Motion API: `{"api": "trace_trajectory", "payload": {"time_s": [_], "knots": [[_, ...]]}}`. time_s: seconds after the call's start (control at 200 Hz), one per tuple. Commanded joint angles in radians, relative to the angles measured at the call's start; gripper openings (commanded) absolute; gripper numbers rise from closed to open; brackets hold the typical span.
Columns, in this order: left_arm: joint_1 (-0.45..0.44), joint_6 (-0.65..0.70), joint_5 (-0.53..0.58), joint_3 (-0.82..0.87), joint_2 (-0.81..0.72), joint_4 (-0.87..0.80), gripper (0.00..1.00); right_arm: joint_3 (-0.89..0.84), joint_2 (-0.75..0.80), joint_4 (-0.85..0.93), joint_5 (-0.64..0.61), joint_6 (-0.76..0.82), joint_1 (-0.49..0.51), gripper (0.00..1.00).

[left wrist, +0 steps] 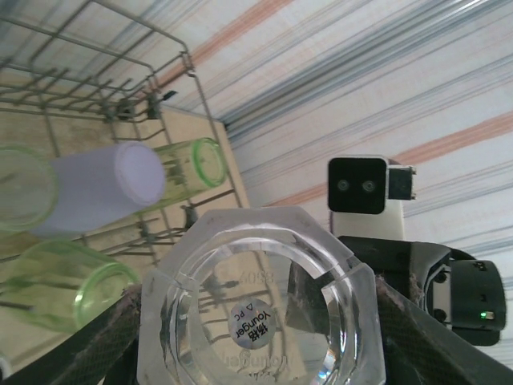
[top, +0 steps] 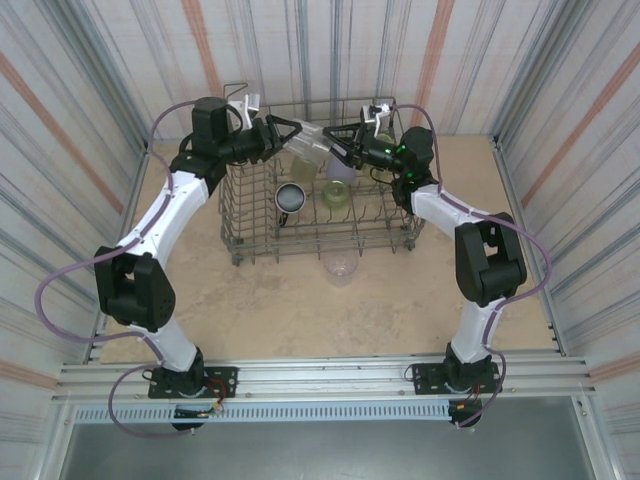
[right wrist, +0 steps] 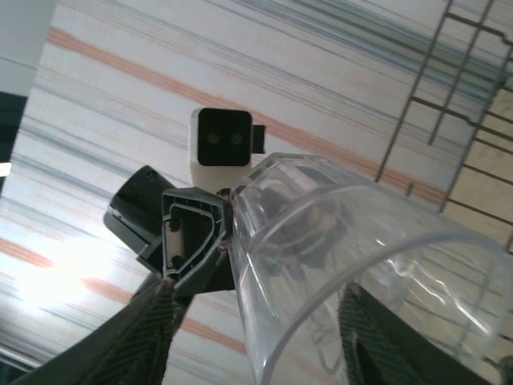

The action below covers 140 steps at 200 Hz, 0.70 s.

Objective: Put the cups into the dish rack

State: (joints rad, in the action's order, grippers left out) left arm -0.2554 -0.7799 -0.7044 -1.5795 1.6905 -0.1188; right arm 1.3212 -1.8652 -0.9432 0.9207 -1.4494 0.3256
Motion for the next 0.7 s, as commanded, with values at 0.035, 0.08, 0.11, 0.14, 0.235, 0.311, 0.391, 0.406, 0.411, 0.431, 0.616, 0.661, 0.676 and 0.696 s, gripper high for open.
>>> {"api": "trace_trajectory", "payload": {"time_s": [0.035,0.08,0.11,0.14,0.235,0.311,0.391,0.406,0.411,0.431,0.616,0.661,0.676,0.696], "knots": [[0.012,0.204,0.118,-0.119,-0.035,-0.212,0.00,-0.035,0.067,0.104,0.015,0.091,-0.033,0.69],[0.012,0.254,0.163,-0.150,-0.028,-0.285,0.00,-0.056,0.078,0.119,0.007,0.101,-0.045,0.73],[0.012,0.283,0.188,-0.164,-0.025,-0.317,0.00,-0.068,0.085,0.117,0.006,0.101,-0.054,0.74],[0.013,0.310,0.218,-0.179,-0.023,-0.346,0.00,-0.081,0.089,0.118,0.005,0.099,-0.062,0.76],[0.010,0.384,0.296,-0.203,-0.019,-0.409,0.00,-0.120,0.112,0.119,0.004,0.102,-0.085,0.89],[0.001,0.451,0.373,-0.228,-0.014,-0.462,0.00,-0.141,0.136,0.153,0.007,0.123,-0.099,0.99],[-0.013,0.533,0.463,-0.259,-0.003,-0.513,0.00,-0.159,0.173,0.228,0.006,0.174,-0.112,0.99],[-0.017,0.548,0.480,-0.265,0.000,-0.525,0.00,-0.163,0.180,0.244,0.005,0.185,-0.115,0.99],[-0.017,0.552,0.485,-0.268,0.001,-0.530,0.00,-0.163,0.184,0.249,0.005,0.190,-0.116,0.99],[-0.021,0.570,0.505,-0.277,0.006,-0.543,0.00,-0.165,0.195,0.273,0.004,0.208,-0.119,0.99],[-0.041,0.702,0.657,-0.327,0.050,-0.620,0.00,-0.158,0.310,0.569,-0.038,0.458,-0.128,0.99],[-0.044,0.727,0.687,-0.332,0.061,-0.631,0.00,-0.157,0.331,0.619,-0.050,0.497,-0.128,0.99],[-0.045,0.734,0.699,-0.335,0.064,-0.634,0.00,-0.158,0.339,0.631,-0.052,0.506,-0.128,0.99],[-0.048,0.744,0.715,-0.336,0.070,-0.639,0.00,-0.158,0.347,0.641,-0.054,0.518,-0.129,0.99]]}}
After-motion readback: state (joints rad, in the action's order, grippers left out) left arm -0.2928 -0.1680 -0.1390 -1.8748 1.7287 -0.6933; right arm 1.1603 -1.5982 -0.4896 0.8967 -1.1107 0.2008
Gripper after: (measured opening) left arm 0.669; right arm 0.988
